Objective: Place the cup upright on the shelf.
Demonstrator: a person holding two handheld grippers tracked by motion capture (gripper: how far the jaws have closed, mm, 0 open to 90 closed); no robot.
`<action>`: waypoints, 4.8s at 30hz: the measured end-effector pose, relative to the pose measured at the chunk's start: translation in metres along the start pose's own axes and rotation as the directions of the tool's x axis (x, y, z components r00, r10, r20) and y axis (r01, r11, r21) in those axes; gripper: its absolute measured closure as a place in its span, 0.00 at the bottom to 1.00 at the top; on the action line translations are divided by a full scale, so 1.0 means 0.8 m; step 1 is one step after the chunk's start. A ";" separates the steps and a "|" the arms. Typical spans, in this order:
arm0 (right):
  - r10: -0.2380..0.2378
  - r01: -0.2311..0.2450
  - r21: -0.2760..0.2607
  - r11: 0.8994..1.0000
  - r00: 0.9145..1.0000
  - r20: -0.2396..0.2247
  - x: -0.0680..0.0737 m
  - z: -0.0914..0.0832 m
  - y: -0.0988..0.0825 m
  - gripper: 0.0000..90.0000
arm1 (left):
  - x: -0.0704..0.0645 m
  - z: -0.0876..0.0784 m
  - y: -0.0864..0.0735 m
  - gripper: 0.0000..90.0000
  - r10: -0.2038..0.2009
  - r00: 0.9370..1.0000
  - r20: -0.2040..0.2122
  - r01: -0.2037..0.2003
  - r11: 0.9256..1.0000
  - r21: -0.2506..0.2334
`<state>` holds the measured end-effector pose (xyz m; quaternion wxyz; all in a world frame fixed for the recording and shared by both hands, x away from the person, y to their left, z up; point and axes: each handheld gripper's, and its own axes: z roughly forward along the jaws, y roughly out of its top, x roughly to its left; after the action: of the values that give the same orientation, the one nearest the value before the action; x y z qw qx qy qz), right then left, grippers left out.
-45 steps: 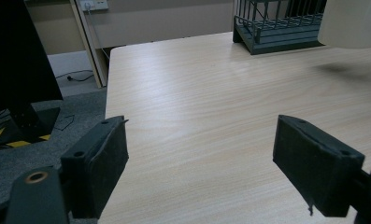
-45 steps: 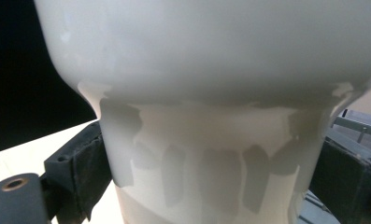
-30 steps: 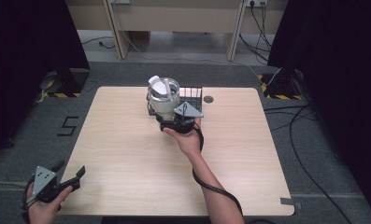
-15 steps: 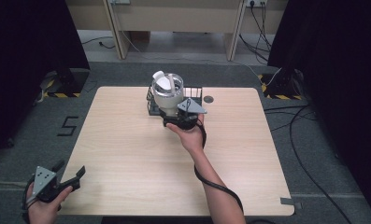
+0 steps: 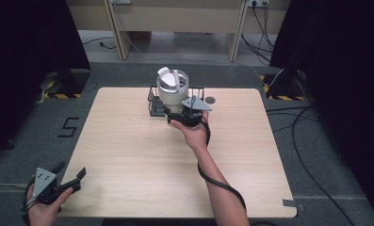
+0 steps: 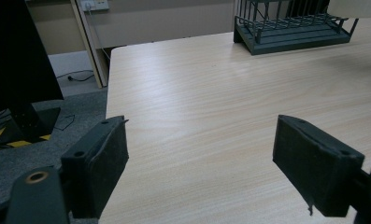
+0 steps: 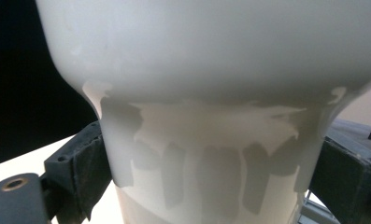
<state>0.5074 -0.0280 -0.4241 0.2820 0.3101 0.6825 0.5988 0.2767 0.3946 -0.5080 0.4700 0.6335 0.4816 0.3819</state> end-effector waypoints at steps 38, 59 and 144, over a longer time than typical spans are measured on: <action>0.013 -0.012 -0.024 1.000 0.999 0.041 -0.022 0.010 0.024 0.11 | 0.001 0.000 0.000 0.19 -0.003 1.000 -0.001 0.003 1.000 0.002; 0.026 -0.024 -0.028 0.999 0.997 0.072 -0.035 0.020 0.034 0.11 | 0.001 0.000 0.000 0.19 -0.007 1.000 -0.002 0.007 1.000 0.002; 0.053 -0.055 0.011 0.998 0.983 0.177 -0.082 0.110 0.047 0.11 | 0.002 0.001 -0.001 0.20 -0.015 1.000 0.004 0.015 1.000 0.003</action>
<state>0.6196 -0.0182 -0.3966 0.3225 0.3825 0.6510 0.5708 0.2774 0.3960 -0.5093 0.4728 0.6313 0.4860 0.3765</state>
